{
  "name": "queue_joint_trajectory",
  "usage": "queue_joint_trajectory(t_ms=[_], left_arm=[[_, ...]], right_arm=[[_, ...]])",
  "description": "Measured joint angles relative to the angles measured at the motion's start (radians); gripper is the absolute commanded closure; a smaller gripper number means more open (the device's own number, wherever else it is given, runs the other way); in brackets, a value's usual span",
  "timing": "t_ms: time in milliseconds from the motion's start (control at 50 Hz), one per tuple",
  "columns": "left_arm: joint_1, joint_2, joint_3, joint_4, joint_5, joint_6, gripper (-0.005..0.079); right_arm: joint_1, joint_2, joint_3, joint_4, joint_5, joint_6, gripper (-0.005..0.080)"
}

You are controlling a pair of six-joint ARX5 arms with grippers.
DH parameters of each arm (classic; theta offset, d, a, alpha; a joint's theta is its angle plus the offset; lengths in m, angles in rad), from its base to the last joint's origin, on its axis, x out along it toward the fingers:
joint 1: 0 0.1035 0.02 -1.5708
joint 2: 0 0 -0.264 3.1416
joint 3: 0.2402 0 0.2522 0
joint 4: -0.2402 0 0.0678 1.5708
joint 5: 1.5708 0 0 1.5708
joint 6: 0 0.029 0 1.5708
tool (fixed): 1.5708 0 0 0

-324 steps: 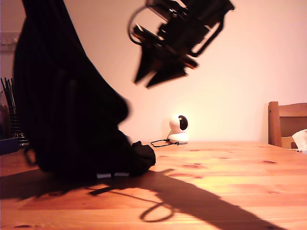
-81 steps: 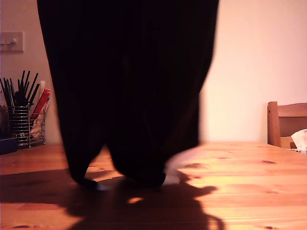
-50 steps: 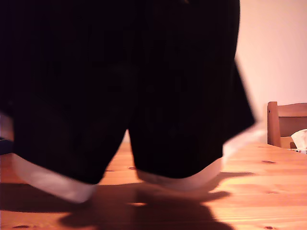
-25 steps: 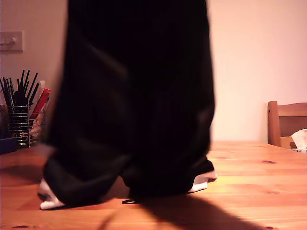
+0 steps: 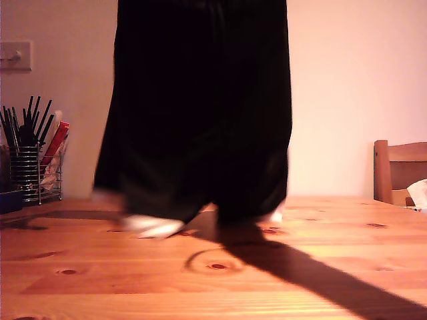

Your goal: Fold the shorts in front of you. After folding it, place it to the right side.

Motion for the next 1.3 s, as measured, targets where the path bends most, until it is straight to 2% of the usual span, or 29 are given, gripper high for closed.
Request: queue_joint_trajectory(t_ms=[200, 300, 460, 740, 940, 1300], left_arm=[[0.012, -0.024, 0.048, 0.008, 0.024, -0.003, 0.0766], [0.018, -0.032, 0.053, -0.115, 0.034, -0.041, 0.0766], [0.05, -0.007, 0.053, -0.293, 0.111, -0.137, 0.0766], [0.09, 0.132, 0.05, -0.404, 0.169, -0.164, 0.0766], [0.106, 0.147, 0.028, -0.422, 0.214, -0.171, 0.0766], [0.15, 0.146, -0.022, -0.343, 0.324, -0.197, 0.0765]], right_arm=[[0.0, -0.021, 0.028, -0.032, -0.055, 0.048, 0.0765], [-0.014, -0.021, 0.028, -0.157, -0.129, 0.121, 0.0765], [-0.05, -0.005, 0.027, -0.339, -0.227, 0.219, 0.0765], [-0.066, 0.153, 0.018, -0.41, -0.322, 0.253, 0.0765], [-0.067, 0.174, -0.02, -0.405, -0.365, 0.278, 0.0765], [-0.086, 0.159, -0.099, -0.205, -0.414, 0.339, 0.0765]])
